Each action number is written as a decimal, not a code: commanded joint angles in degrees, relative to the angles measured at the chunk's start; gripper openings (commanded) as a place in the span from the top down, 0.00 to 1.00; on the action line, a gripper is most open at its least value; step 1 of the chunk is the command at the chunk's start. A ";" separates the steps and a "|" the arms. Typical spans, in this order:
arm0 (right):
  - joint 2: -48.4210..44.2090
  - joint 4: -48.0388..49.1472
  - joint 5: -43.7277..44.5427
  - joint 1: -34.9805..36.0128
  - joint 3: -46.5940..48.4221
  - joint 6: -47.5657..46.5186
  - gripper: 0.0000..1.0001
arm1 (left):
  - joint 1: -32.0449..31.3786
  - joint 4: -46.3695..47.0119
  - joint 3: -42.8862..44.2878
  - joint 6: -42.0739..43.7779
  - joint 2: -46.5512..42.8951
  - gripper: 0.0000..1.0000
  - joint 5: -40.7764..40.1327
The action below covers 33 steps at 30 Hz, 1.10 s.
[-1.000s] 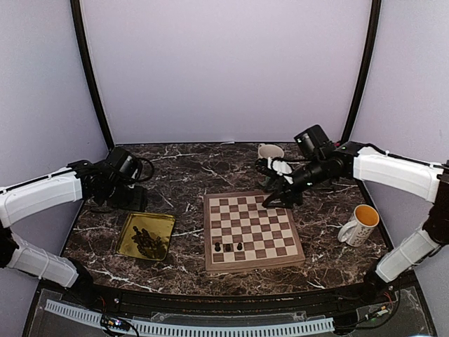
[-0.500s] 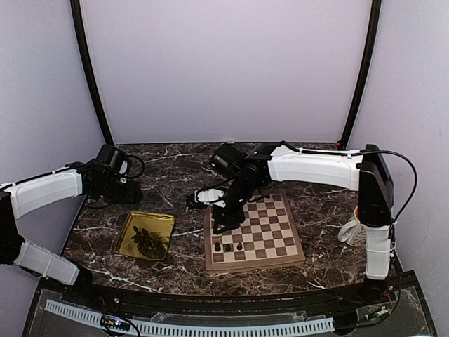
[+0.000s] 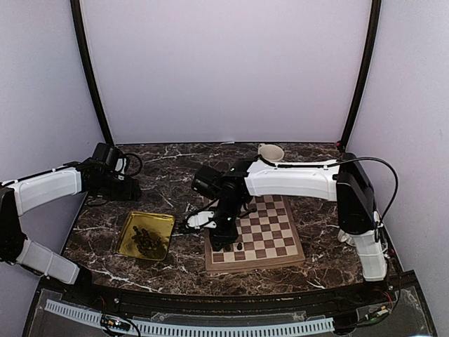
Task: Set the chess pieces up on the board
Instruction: Move the rook to h8.
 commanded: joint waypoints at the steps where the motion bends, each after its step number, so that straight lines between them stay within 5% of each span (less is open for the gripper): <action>1: 1.23 -1.61 3.78 1.63 1.80 -0.67 0.59 | 0.29 0.53 0.25 0.87 -0.84 0.31 1.90; 15: 0.28 -1.34 6.35 4.12 0.94 -0.32 0.88 | 0.25 0.70 0.12 1.20 -0.19 0.33 3.60; 33: -1.43 -1.67 7.63 6.62 -2.15 -1.65 0.91 | 0.31 0.79 0.16 1.33 0.69 0.33 4.68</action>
